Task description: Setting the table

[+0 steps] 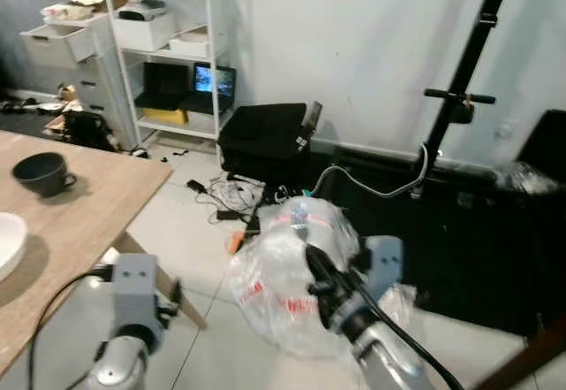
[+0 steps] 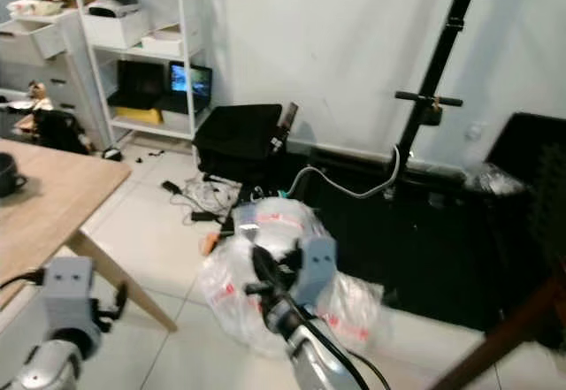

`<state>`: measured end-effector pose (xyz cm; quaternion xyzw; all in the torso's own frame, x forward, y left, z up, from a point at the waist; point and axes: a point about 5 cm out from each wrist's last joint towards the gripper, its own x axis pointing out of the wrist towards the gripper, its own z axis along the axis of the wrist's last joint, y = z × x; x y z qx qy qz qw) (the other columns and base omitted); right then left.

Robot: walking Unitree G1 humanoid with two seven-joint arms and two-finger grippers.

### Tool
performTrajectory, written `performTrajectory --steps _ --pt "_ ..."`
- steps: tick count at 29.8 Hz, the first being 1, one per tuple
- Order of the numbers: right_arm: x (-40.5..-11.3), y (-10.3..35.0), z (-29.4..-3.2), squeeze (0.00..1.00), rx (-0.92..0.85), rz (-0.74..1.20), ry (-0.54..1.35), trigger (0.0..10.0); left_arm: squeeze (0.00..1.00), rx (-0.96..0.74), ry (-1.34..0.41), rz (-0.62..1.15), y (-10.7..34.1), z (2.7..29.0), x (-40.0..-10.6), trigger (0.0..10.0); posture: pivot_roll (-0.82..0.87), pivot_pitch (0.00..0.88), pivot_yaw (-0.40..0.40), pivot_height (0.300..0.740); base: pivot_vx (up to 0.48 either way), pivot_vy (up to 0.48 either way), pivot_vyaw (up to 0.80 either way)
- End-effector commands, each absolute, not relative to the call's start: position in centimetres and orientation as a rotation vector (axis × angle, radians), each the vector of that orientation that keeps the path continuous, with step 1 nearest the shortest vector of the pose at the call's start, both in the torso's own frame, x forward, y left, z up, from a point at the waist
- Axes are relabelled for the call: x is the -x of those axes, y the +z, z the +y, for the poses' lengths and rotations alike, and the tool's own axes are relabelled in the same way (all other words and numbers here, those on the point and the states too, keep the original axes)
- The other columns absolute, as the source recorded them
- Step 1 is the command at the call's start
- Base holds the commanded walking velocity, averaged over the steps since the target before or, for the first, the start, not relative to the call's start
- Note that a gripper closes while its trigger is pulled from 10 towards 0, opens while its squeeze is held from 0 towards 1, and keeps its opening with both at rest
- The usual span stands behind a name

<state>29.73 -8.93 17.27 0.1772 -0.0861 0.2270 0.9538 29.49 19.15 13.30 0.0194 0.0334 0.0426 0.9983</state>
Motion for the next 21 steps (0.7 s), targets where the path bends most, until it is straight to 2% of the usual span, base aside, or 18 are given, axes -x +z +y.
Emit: performTrajectory --steps 1,21 --pt "-29.47 16.82 -8.8 0.0 -0.366 -0.157 0.467 10.0 0.0 -0.043 0.099 0.106 12.46 19.27 -29.2 10.0 0.05 0.137 0.042 0.74 0.0 0.0 0.73" --pt "-29.45 16.88 -8.75 0.0 -0.368 -0.158 0.475 10.0 0.0 -0.045 0.103 0.11 12.37 19.24 -29.19 10.0 0.05 0.136 0.04 0.74 0.0 0.0 0.73"
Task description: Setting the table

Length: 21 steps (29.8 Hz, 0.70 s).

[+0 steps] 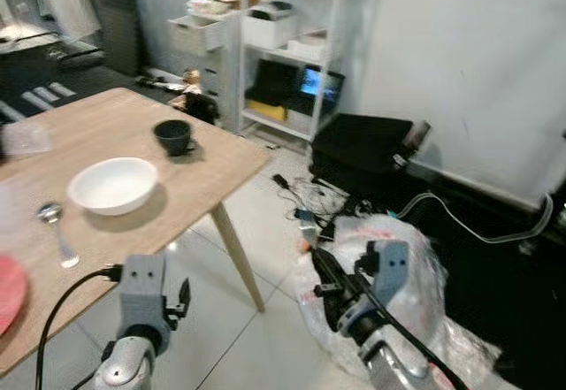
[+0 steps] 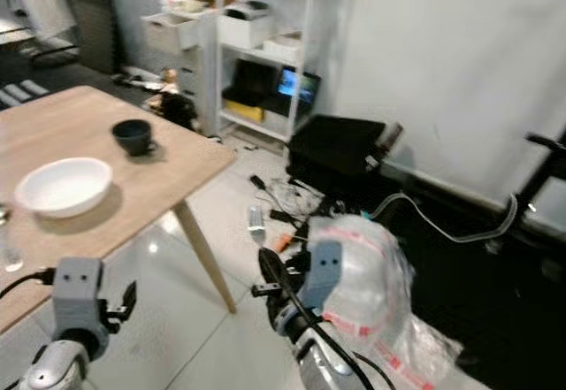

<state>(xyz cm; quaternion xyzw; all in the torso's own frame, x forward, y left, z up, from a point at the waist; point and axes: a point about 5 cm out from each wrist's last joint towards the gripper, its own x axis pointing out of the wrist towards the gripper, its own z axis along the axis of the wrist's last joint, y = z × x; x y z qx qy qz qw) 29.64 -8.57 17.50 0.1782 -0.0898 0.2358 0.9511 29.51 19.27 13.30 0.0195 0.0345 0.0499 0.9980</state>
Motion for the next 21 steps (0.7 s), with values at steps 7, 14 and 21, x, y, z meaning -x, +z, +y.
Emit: performTrajectory --steps 7,14,21 --pt "-29.5 16.9 -8.7 0.0 -0.368 -0.16 0.478 10.0 0.0 -0.045 0.104 0.109 12.3 19.2 -29.2 10.0 0.05 0.131 0.038 0.74 0.0 0.0 0.73" --pt "-29.5 16.9 -8.7 0.0 -0.373 -0.161 0.478 10.0 0.0 -0.047 0.104 0.104 12.4 19.3 -29.2 10.0 0.05 0.128 0.038 0.74 0.0 0.0 0.73" --pt "-29.7 17.0 -8.9 0.0 -0.378 -0.161 0.471 10.0 0.0 -0.094 0.103 0.048 13.6 19.5 -29.7 10.0 0.05 0.123 0.037 0.74 0.0 0.0 0.73"
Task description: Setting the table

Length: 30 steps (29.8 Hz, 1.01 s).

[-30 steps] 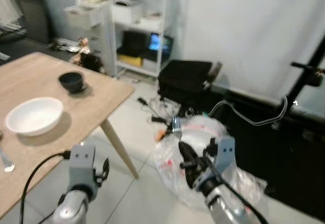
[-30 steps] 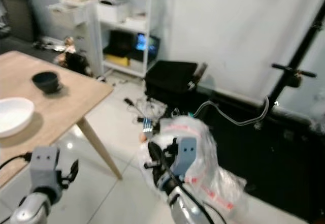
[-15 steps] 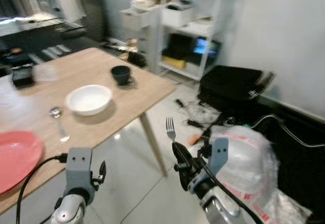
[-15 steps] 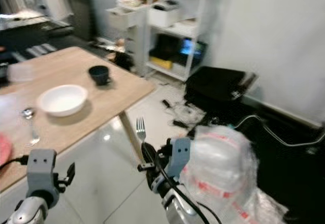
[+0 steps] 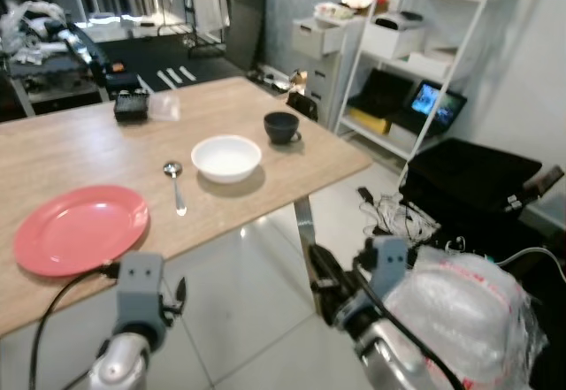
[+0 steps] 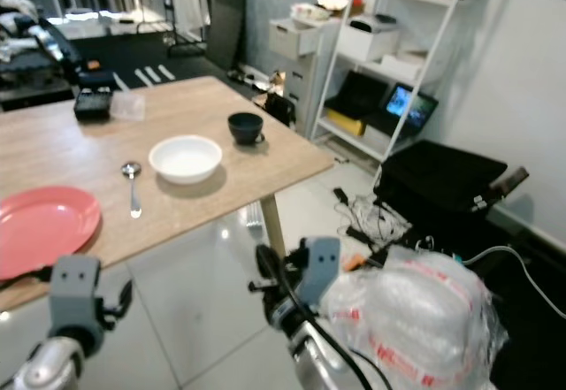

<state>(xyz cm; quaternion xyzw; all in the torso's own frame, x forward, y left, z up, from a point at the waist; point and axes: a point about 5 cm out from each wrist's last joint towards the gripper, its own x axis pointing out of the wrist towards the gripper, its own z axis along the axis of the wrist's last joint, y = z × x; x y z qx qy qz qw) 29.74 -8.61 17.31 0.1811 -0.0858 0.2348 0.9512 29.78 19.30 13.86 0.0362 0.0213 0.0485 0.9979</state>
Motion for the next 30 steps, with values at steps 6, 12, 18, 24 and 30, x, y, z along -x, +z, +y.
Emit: performTrajectory --steps 6,12,18,24,30 --pt "-29.8 17.0 -9.0 0.0 -0.38 -0.165 0.459 10.0 0.0 -0.11 0.114 0.02 14.3 19.8 -29.9 10.0 0.05 0.124 0.039 0.74 0.0 0.0 0.73" --pt "-30.1 17.0 -9.4 0.0 -0.371 -0.163 0.415 10.0 0.0 -0.114 0.14 0.0 14.6 20.2 -30.0 10.0 0.05 0.126 0.04 0.74 0.0 0.0 0.29" --pt "-30.1 17.1 -9.5 0.0 -0.379 -0.171 0.414 10.0 0.0 -0.123 0.165 -0.013 15.0 20.8 -30.2 10.0 0.06 0.13 0.041 0.74 0.431 0.0 0.0" --pt "-30.0 17.2 -9.4 0.0 -0.393 -0.177 0.417 10.0 0.0 -0.127 0.17 -0.013 15.0 20.9 -30.2 10.0 0.06 0.132 0.042 0.74 0.469 0.0 0.0" --pt "-30.0 17.3 -9.5 0.0 -0.408 -0.182 0.415 10.0 0.0 -0.134 0.169 -0.019 15.0 20.9 -30.1 10.0 0.06 0.133 0.042 0.74 0.469 0.0 0.0"
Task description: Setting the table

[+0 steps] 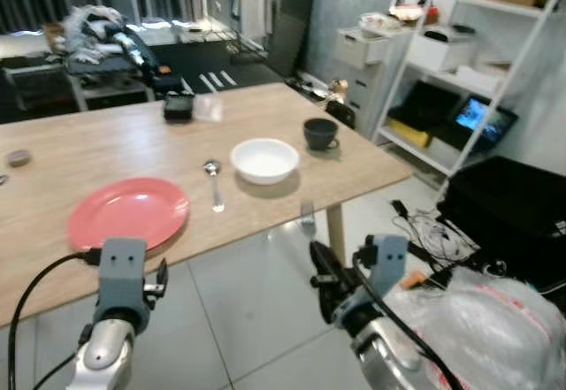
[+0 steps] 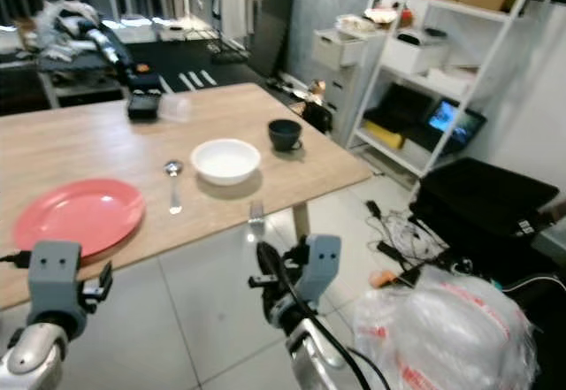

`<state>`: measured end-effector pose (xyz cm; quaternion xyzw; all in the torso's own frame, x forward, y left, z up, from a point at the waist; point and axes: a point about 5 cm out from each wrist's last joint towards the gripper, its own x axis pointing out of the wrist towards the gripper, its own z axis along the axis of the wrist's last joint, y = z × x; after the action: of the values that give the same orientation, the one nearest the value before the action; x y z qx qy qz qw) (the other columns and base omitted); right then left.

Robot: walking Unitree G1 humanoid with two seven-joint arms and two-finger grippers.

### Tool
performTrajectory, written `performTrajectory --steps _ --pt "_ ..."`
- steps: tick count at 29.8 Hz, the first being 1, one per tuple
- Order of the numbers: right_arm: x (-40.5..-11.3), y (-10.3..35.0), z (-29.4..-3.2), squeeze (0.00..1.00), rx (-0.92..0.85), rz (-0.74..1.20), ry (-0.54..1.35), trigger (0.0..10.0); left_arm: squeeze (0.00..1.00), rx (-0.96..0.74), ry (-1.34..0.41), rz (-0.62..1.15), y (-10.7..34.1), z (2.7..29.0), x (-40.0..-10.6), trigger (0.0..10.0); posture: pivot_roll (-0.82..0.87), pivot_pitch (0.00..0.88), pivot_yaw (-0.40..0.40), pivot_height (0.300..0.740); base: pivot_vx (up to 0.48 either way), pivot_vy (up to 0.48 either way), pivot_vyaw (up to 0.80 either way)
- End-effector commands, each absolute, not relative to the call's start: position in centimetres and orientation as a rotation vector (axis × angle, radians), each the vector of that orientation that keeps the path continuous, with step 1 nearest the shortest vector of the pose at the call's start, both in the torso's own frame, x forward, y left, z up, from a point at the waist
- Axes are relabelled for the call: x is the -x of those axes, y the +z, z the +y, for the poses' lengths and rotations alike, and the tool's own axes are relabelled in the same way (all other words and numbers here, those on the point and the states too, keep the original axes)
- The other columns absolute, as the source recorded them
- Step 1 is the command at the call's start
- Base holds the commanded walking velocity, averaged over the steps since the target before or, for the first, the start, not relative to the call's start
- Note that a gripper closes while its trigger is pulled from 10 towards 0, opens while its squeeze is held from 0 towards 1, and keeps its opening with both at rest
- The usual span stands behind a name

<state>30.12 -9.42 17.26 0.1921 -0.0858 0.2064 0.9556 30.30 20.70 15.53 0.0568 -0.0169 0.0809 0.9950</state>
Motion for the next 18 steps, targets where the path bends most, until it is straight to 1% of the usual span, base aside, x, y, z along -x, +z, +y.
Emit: performTrajectory --steps 1,12,18 --pt "-30.03 17.32 -9.5 0.0 -0.413 -0.183 0.413 10.0 0.0 -0.135 0.169 -0.02 15.05 20.85 -30.14 10.0 0.06 0.134 0.042 0.74 0.469 0.0 0.0" --pt "-30.14 17.37 -9.82 0.0 -0.439 -0.183 0.395 10.0 0.0 -0.146 0.163 -0.027 15.14 20.71 -30.13 10.0 0.06 0.136 0.044 0.74 0.47 0.0 0.76" --pt "-30.18 17.23 -9.88 0.0 -0.455 -0.174 0.385 10.0 0.0 -0.15 0.158 -0.028 15.12 20.63 -30.14 10.0 0.06 0.136 0.045 0.74 0.472 0.0 0.0"
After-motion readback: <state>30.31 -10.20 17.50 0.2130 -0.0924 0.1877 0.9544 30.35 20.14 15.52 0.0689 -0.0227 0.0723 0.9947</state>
